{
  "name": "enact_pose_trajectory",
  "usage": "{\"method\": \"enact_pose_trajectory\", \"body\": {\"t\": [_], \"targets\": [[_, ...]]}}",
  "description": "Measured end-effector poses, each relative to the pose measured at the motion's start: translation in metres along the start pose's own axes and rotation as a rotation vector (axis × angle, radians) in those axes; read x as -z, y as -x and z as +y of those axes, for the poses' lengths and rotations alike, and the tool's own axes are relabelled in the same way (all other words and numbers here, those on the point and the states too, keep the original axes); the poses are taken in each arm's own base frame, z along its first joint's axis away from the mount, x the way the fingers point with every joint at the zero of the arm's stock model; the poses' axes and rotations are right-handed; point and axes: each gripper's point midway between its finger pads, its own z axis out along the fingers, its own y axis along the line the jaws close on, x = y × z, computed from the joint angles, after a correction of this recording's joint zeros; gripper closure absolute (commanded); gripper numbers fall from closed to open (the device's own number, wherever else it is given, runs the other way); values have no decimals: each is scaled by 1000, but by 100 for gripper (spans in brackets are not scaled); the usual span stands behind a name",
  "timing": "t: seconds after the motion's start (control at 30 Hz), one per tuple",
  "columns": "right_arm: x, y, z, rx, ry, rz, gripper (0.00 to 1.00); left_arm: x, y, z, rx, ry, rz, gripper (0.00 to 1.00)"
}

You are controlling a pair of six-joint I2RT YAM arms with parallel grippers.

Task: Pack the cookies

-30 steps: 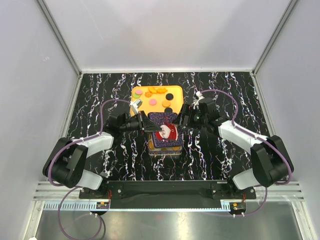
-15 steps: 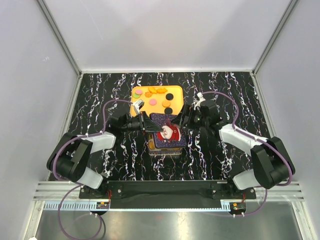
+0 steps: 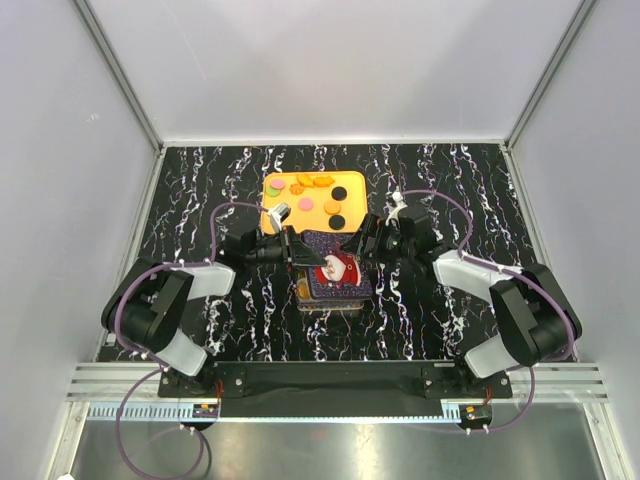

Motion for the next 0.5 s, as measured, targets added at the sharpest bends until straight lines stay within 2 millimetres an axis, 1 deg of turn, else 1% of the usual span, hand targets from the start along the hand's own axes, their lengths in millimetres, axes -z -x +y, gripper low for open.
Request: {"method": "enact_pose_trajectory", "body": {"t": [0.13,0.43,0.5], "targets": [[-3,-4,-4,-11,2,0,0,-1,-1,6,5,12,4,94],[-4,-11,-10,-18,0,13,0,-1,-2,11,9,26,10,91],[-4,-11,-10,-17,1,13,0,-1,-2,11,4,27,10,89]]}}
